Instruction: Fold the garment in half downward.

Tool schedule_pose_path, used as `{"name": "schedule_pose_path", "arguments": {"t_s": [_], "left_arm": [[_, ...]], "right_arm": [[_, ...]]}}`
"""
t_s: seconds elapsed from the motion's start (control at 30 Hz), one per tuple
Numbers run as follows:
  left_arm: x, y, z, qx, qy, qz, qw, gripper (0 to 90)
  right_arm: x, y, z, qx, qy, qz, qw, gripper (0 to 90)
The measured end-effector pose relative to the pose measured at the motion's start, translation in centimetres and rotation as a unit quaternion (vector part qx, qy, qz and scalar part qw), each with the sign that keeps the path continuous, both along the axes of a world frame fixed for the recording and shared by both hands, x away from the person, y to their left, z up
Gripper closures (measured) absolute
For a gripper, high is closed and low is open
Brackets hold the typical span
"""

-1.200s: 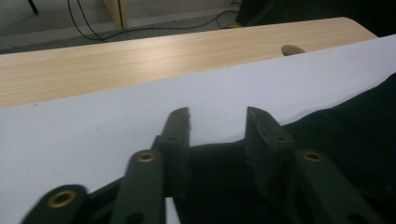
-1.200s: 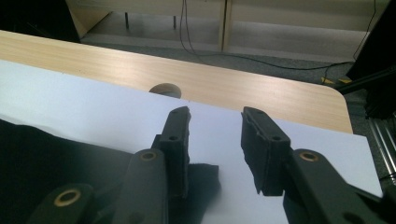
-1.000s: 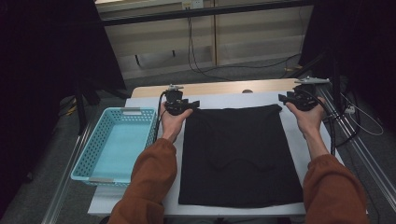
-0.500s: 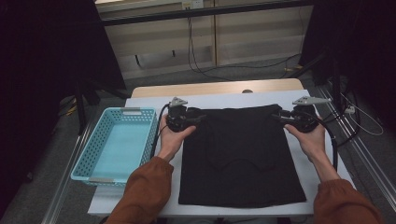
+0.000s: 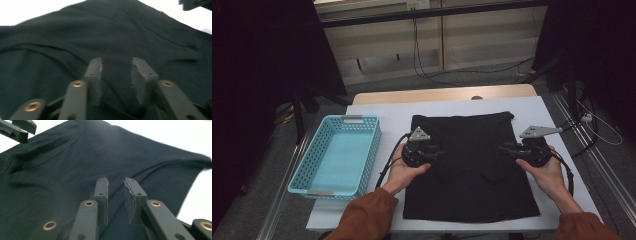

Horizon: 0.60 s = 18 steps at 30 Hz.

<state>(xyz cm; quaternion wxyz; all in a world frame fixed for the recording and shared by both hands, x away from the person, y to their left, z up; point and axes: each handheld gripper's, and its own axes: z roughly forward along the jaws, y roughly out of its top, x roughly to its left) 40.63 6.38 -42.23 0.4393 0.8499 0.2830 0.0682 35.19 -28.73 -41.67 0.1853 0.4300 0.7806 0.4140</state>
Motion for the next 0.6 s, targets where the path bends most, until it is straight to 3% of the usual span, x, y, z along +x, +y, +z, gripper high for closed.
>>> {"name": "schedule_pose_path", "arguments": {"t_s": [0.2,0.5,0.57,0.6], "left_arm": [[-1.2,-0.9,-0.5,0.013,0.004,-0.045,0.9989,74.5],[-2.7,-0.8,-1.2,0.036,0.009,-0.086,0.9956,82.4],[-2.8,-0.8,-1.6,0.054,0.003,-0.105,0.9930,82.4],[-2.8,-0.8,-1.9,0.064,0.000,-0.103,0.9927,83.2]], "right_arm": [[-1.6,1.5,-0.8,-0.010,0.013,0.030,0.9994,75.5],[-3.2,2.9,-1.4,-0.022,0.027,0.064,0.9973,77.7],[-3.3,3.1,-1.8,-0.025,0.035,0.072,0.9965,77.7],[-3.4,3.2,-2.0,-0.028,0.039,0.075,0.9960,77.7]]}}
